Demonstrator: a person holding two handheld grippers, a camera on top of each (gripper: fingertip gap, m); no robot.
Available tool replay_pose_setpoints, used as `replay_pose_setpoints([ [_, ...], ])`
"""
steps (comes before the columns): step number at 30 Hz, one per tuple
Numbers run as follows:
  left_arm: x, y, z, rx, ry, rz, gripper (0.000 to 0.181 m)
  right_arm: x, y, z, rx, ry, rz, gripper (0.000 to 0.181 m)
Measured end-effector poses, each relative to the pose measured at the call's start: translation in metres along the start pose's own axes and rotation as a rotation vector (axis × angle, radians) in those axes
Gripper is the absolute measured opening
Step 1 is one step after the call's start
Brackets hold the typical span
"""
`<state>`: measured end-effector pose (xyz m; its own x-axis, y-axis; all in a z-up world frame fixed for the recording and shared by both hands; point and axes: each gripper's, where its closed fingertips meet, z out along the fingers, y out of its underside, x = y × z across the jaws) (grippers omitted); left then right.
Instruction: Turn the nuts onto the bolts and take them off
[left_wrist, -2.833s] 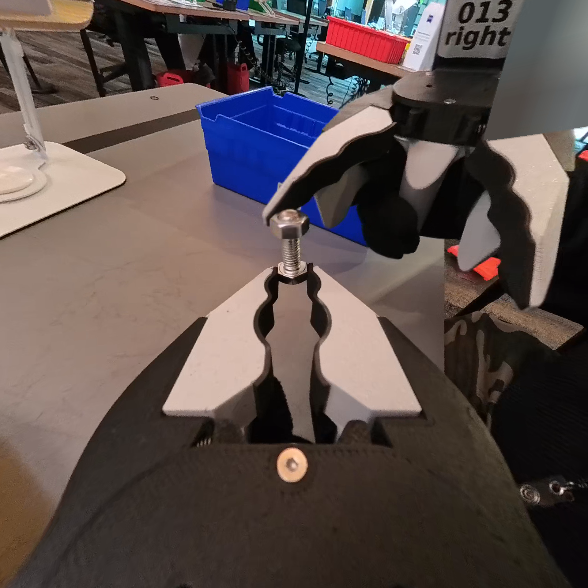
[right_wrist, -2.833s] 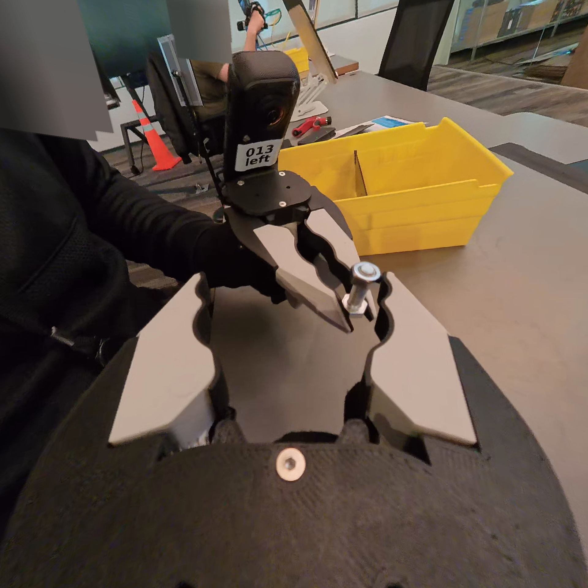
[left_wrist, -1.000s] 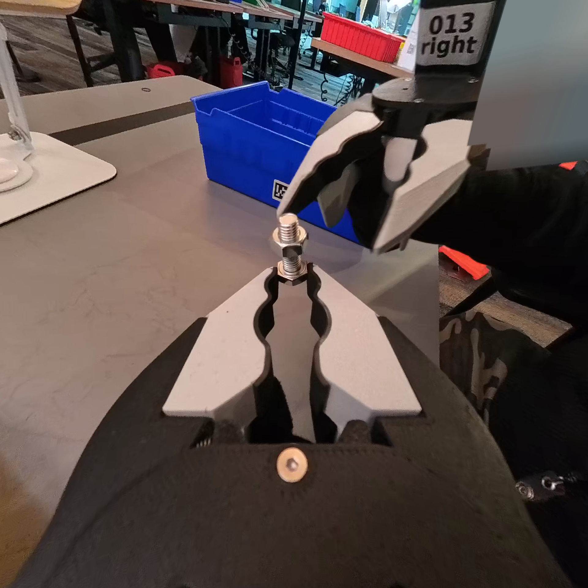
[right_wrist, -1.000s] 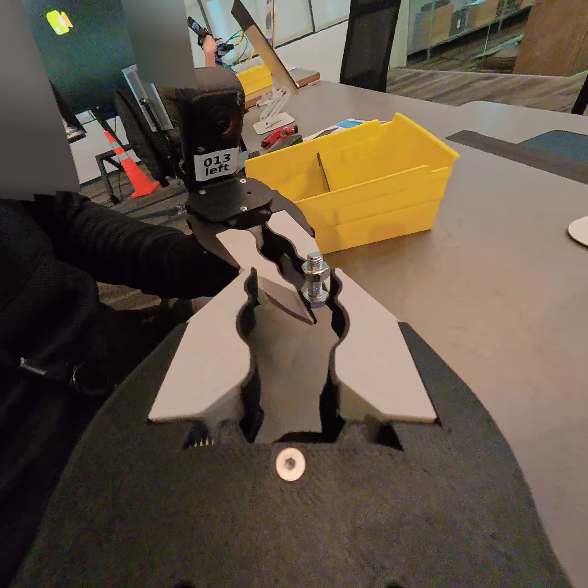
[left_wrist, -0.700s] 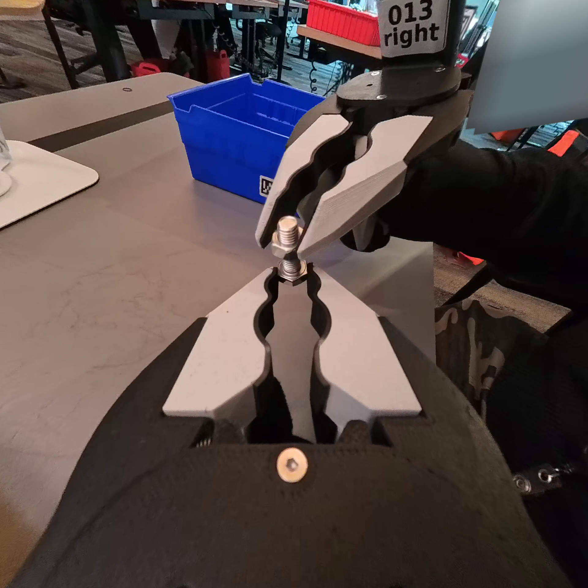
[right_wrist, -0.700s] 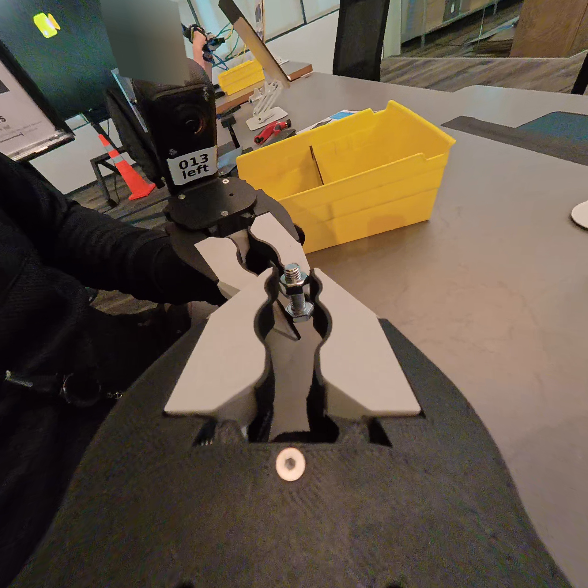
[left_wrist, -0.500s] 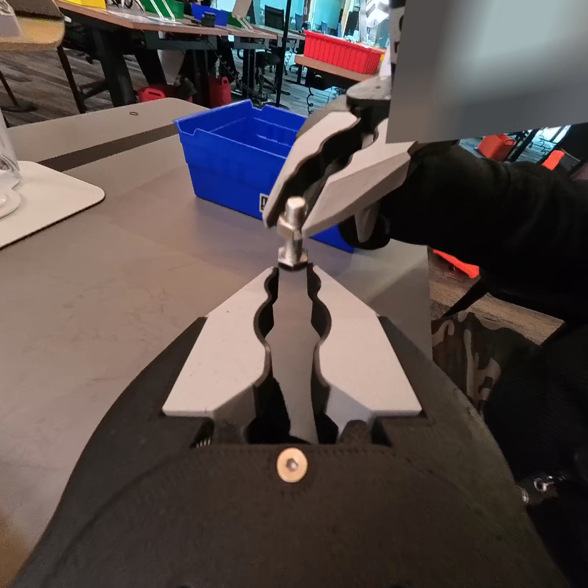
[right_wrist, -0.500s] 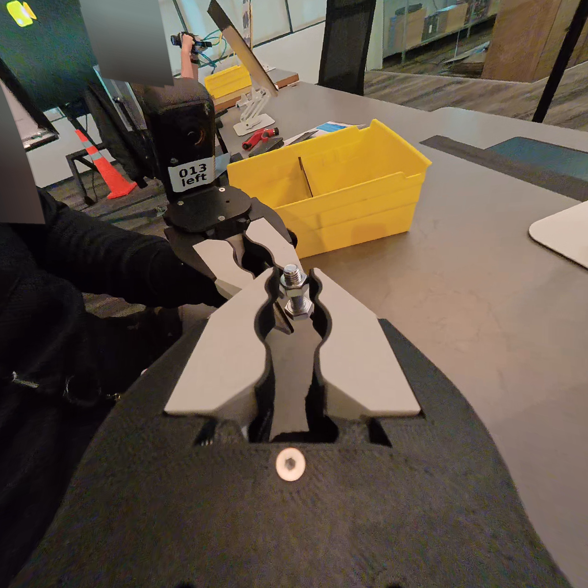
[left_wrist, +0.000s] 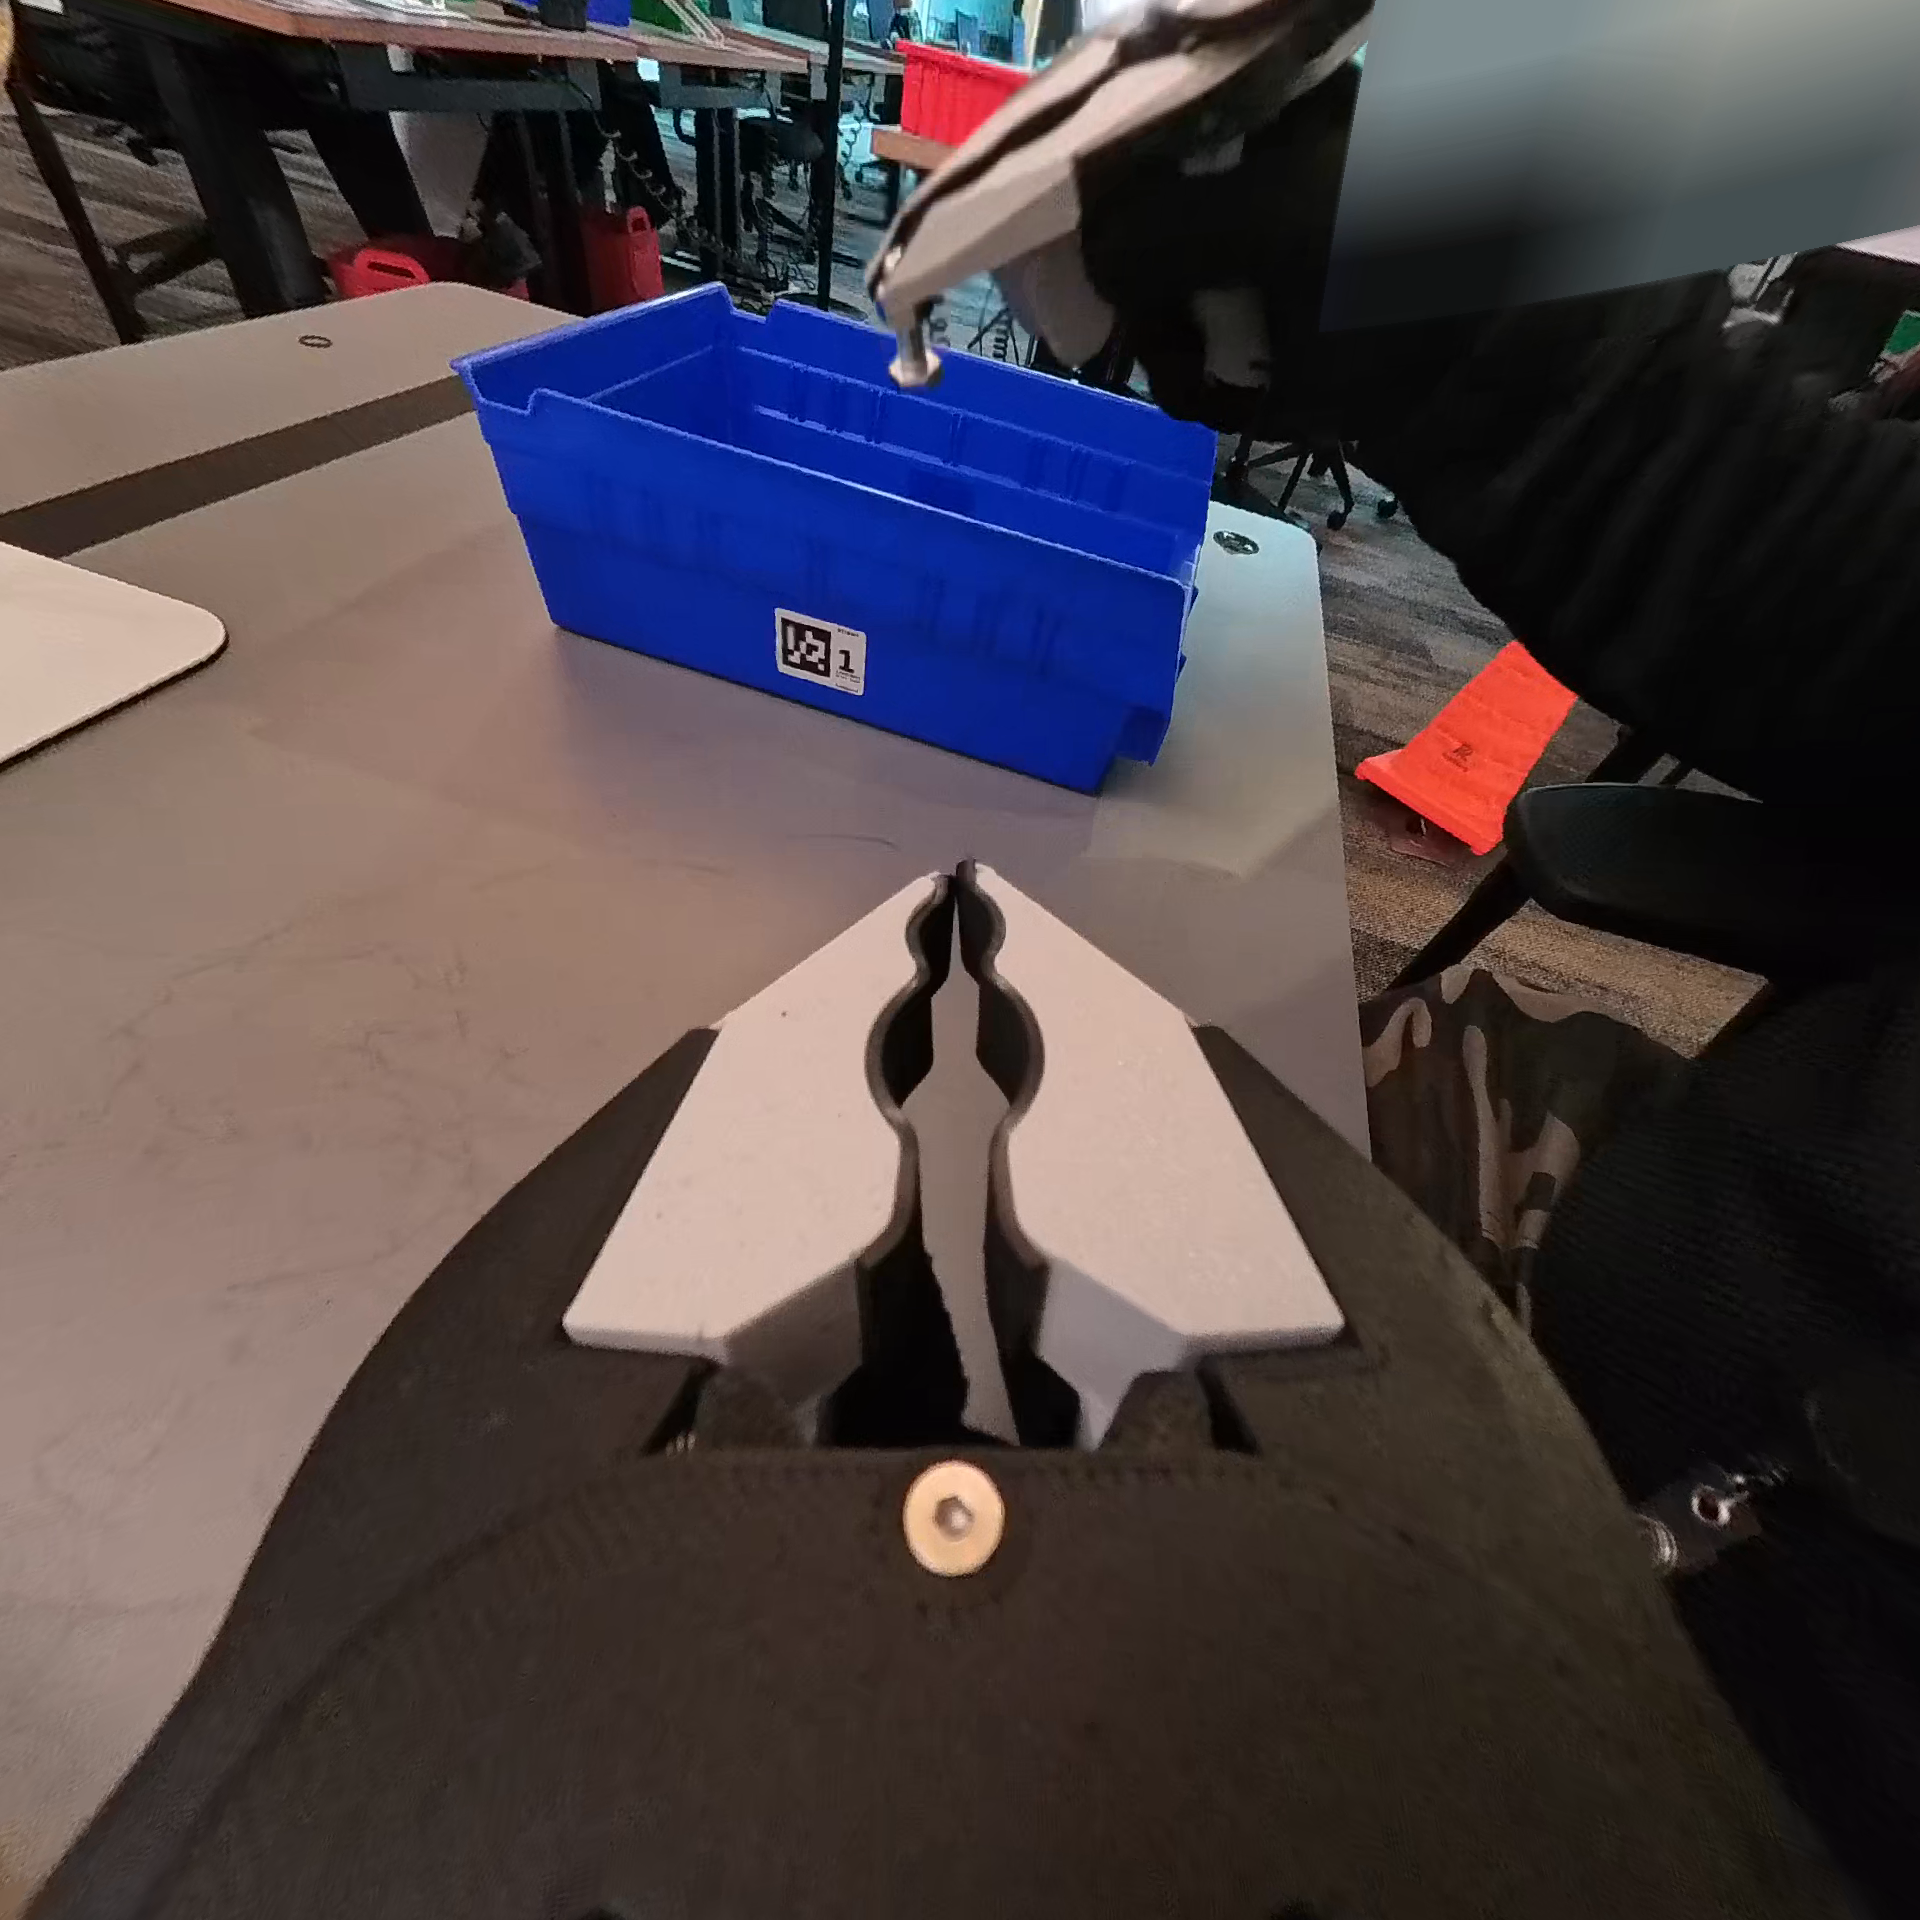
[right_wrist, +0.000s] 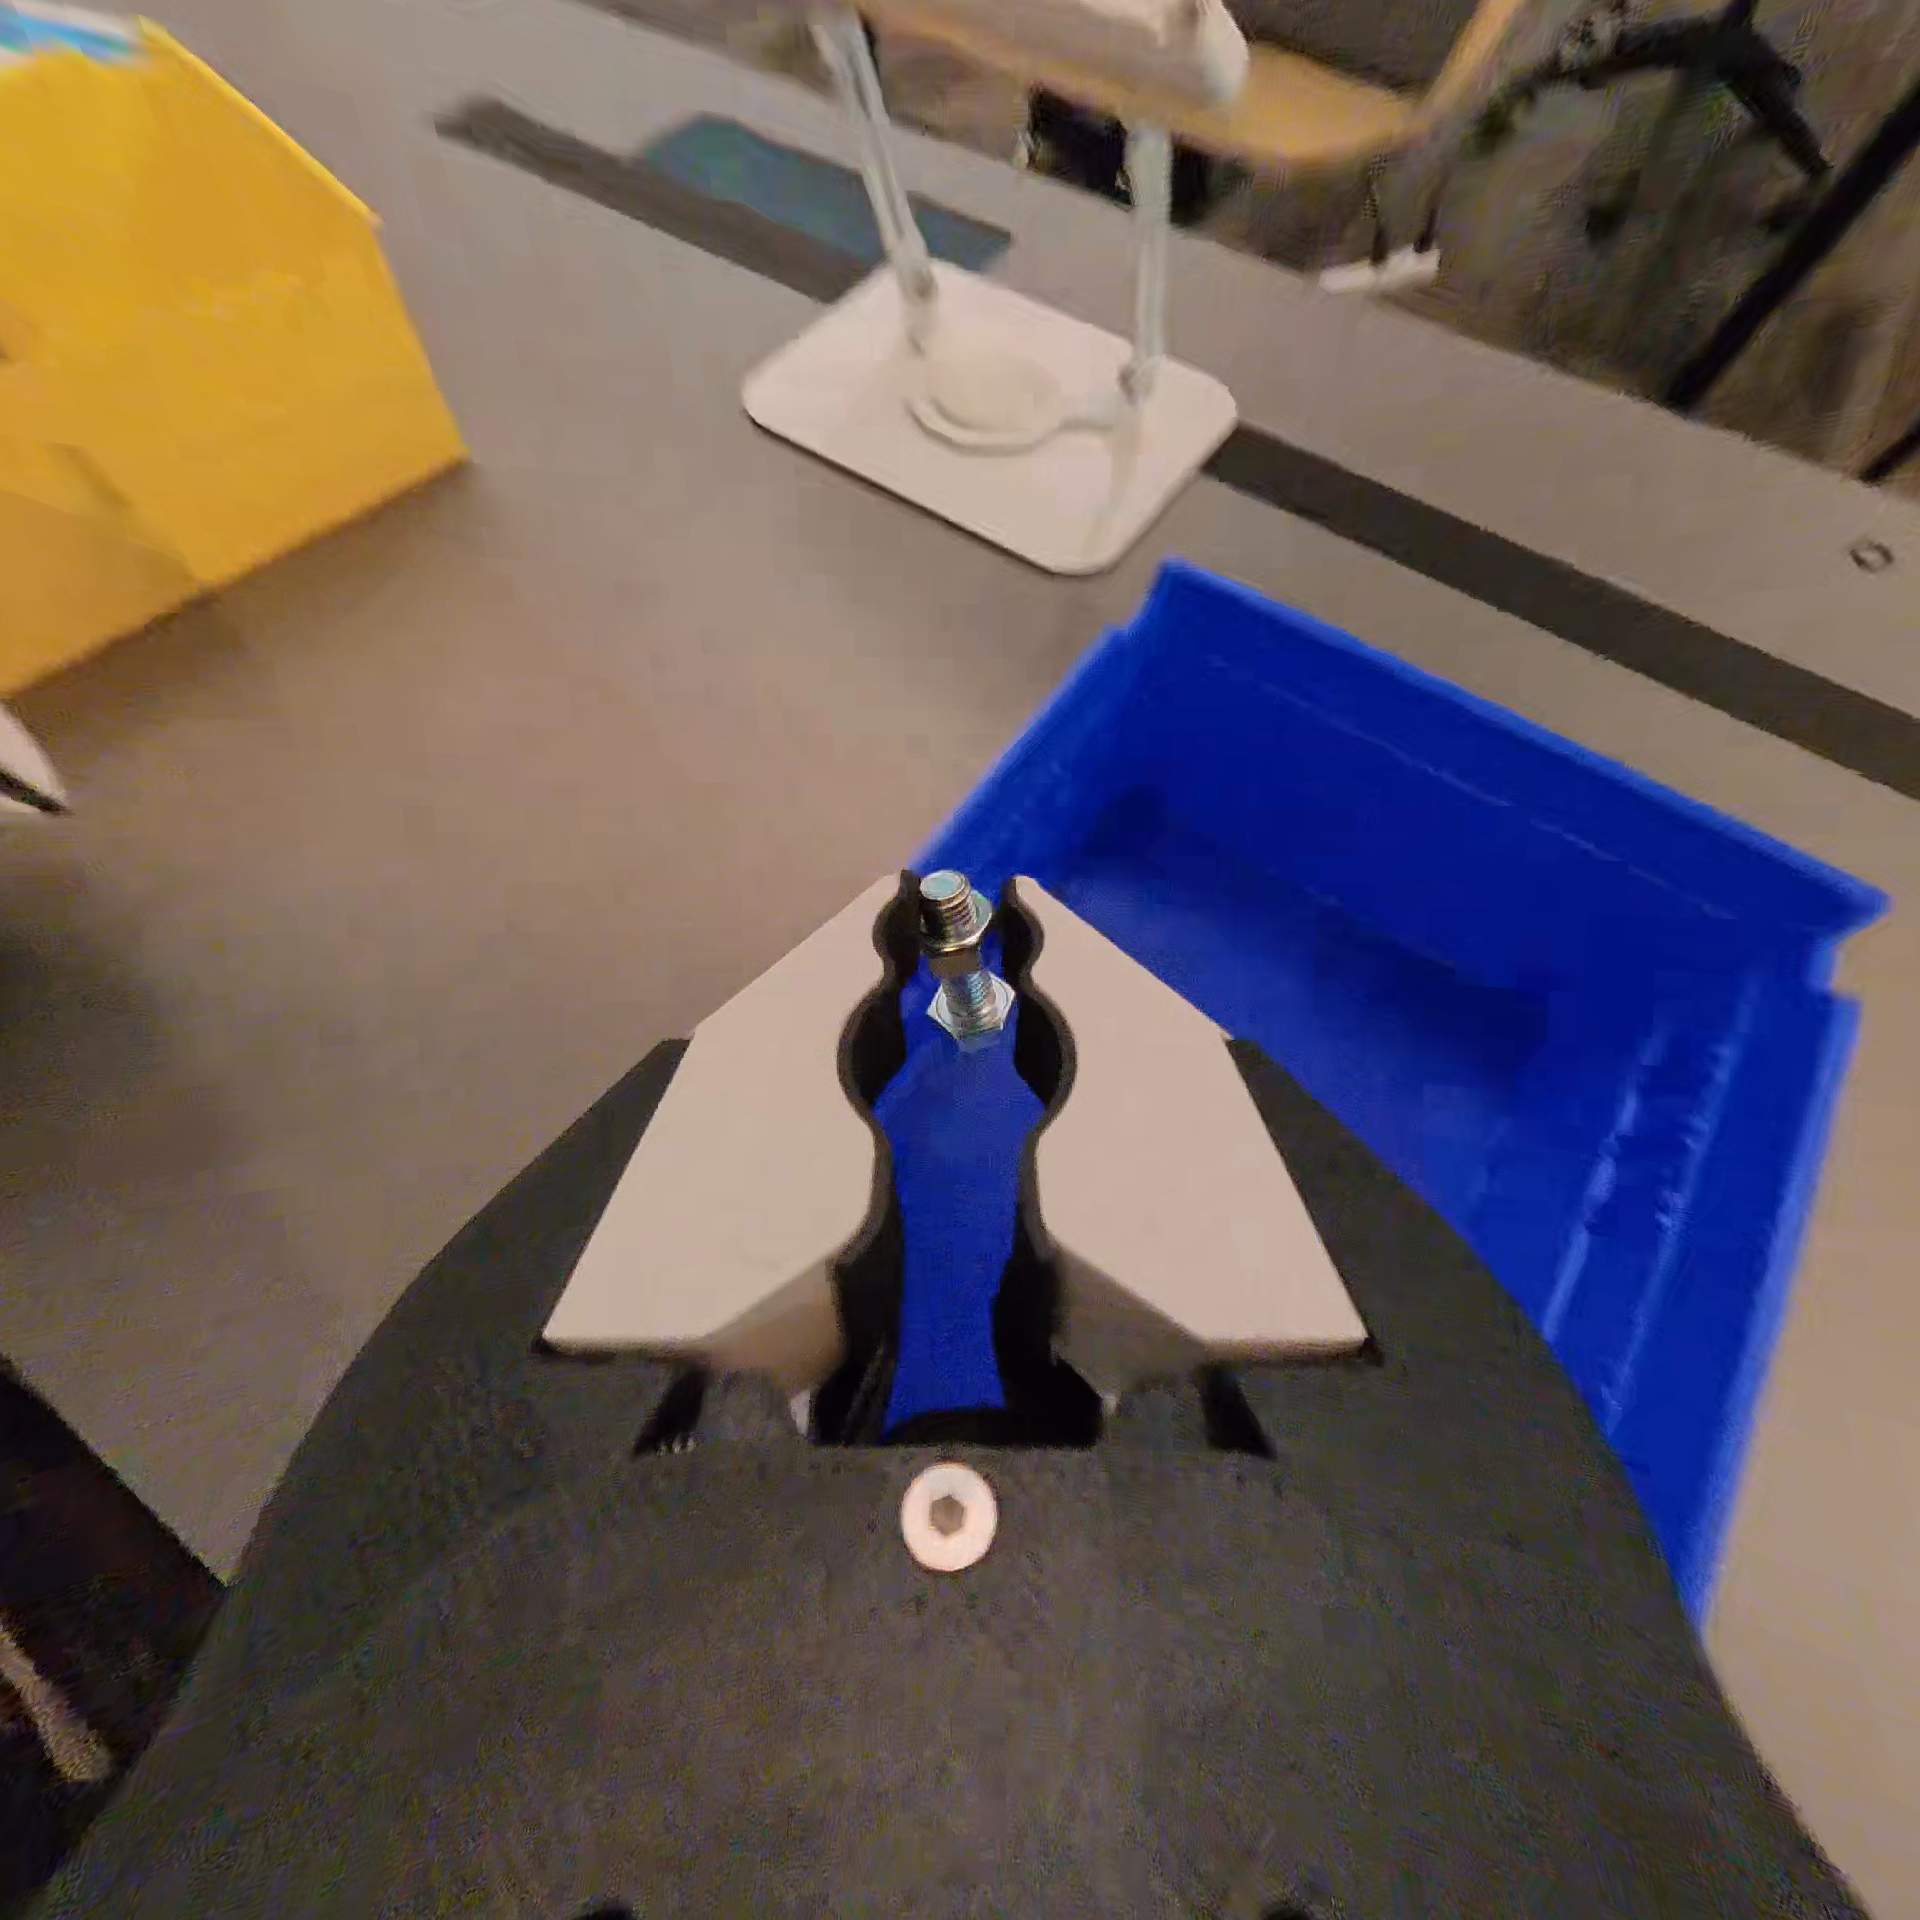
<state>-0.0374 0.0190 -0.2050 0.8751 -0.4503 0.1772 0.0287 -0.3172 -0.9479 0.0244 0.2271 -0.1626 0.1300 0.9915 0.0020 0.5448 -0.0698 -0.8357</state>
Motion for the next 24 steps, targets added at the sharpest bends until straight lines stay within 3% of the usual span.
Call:
replay_pose_setpoints([
  [4,0.004,0.002,0.004,-0.013,0.014,0.001,0.0,0.041,0.06,0.008,-0.225,0.126,0.043,0.014],
  [9,0.006,0.004,0.007,-0.029,0.014,0.015,0.0,0.038,0.118,0.027,-0.434,0.062,0.119,0.015],
  [12,0.006,0.002,0.008,-0.027,0.016,0.015,0.0,0.034,0.134,0.035,-0.477,0.041,0.14,0.009],
  [15,0.012,-0.003,0.008,-0.022,0.031,0.037,0.0,0.042,0.123,0.035,-0.422,0.084,0.139,0.022],
  [18,0.02,-0.017,0.005,-0.003,0.042,0.059,0.0,0.044,0.098,0.025,-0.34,0.084,0.146,0.022],
  [24,0.035,-0.077,-0.026,0.065,0.001,0.196,0.006,0.01,0.047,0.008,-0.199,0.032,0.065,0.019],
])
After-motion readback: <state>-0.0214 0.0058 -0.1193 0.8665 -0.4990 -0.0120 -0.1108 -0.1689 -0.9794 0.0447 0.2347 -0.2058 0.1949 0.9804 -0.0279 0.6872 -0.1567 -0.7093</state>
